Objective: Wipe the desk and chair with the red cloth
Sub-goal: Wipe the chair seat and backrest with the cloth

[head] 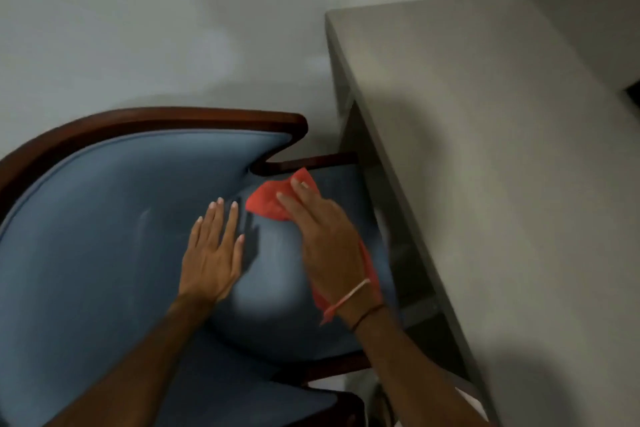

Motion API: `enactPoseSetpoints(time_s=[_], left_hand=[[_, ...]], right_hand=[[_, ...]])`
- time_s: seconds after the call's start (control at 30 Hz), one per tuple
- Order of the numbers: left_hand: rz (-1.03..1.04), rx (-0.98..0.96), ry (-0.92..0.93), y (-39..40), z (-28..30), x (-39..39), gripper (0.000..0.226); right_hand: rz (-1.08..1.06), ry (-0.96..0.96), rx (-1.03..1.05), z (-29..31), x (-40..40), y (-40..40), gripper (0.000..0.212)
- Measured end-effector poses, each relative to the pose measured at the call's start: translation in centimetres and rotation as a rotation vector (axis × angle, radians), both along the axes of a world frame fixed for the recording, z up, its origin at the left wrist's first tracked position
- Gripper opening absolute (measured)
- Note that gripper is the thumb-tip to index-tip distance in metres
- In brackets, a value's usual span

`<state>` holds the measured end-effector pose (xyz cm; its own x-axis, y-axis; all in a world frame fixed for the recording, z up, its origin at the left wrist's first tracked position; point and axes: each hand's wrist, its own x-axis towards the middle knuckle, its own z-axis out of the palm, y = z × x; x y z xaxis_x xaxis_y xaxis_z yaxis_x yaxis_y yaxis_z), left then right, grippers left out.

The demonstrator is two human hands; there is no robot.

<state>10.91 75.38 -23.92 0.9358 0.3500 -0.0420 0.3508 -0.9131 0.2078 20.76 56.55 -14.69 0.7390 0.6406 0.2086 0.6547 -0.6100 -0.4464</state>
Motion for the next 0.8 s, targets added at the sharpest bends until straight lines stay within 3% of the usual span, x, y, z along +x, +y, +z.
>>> enactPoseSetpoints(time_s=[0.17, 0.33, 0.43, 0.57, 0.67, 0.8], left_hand=[[0.044, 0.004, 0.011, 0.5, -7.6, -0.9, 0.061], [0.063, 0.003, 0.015, 0.0, -15.4, -2.0, 0.059], [0.055, 0.032, -0.026, 0.4, -17.8, -2.7, 0.059], [0.049, 0.087, -0.086, 0.4, -18.3, -2.8, 0.057], [0.058, 0.074, -0.09, 0.5, -18.3, -2.8, 0.056], [0.052, 0.065, -0.081, 0.6, -18.1, -2.8, 0.056]], right_hand=[[-0.2, 0.155, -0.018, -11.2, -1.0, -0.7, 0.07], [-0.35, 0.178, -0.172, -21.4, 3.4, -2.2, 0.052], [-0.27, 0.075, -0.321, -24.3, 5.9, -1.7, 0.056], [-0.138, -0.021, -0.28, -25.0, 8.7, 5.6, 0.056], [0.063, -0.082, -0.301, -25.5, 4.0, 9.2, 0.059], [0.186, -0.04, -0.376, -25.4, -3.8, 1.5, 0.066]])
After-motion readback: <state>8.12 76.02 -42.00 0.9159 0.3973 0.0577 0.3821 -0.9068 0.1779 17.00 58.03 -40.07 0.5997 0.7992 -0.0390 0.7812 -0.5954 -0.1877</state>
